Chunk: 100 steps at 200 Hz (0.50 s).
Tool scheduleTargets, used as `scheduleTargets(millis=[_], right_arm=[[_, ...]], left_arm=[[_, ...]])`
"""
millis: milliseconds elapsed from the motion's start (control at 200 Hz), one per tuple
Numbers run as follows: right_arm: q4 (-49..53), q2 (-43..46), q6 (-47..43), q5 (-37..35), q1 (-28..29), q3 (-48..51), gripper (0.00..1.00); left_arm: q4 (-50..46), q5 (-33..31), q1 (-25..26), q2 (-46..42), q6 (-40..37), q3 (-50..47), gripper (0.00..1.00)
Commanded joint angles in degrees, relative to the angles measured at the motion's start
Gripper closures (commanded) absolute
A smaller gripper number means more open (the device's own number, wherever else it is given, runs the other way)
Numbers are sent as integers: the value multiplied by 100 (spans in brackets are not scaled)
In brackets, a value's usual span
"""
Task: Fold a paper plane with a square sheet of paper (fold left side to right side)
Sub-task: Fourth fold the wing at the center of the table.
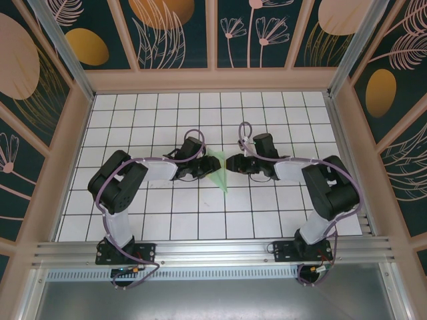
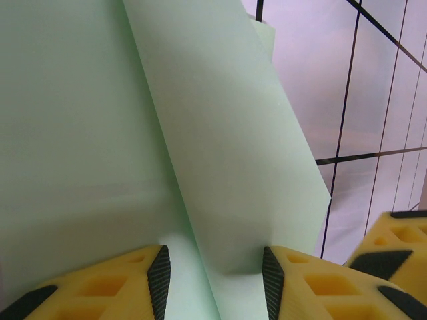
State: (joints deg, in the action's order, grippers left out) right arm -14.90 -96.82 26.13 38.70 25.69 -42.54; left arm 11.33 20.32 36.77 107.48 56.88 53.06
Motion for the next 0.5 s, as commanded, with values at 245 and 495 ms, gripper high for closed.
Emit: scheduleTargets(millis=[245, 495], right_arm=[[-198, -620, 85, 281, -32, -513, 77], [-145, -788, 18, 270, -37, -593, 94]], left_arm=[[-438, -247, 32, 194, -116, 10, 55], [-474, -256, 32, 179, -133, 27, 56]])
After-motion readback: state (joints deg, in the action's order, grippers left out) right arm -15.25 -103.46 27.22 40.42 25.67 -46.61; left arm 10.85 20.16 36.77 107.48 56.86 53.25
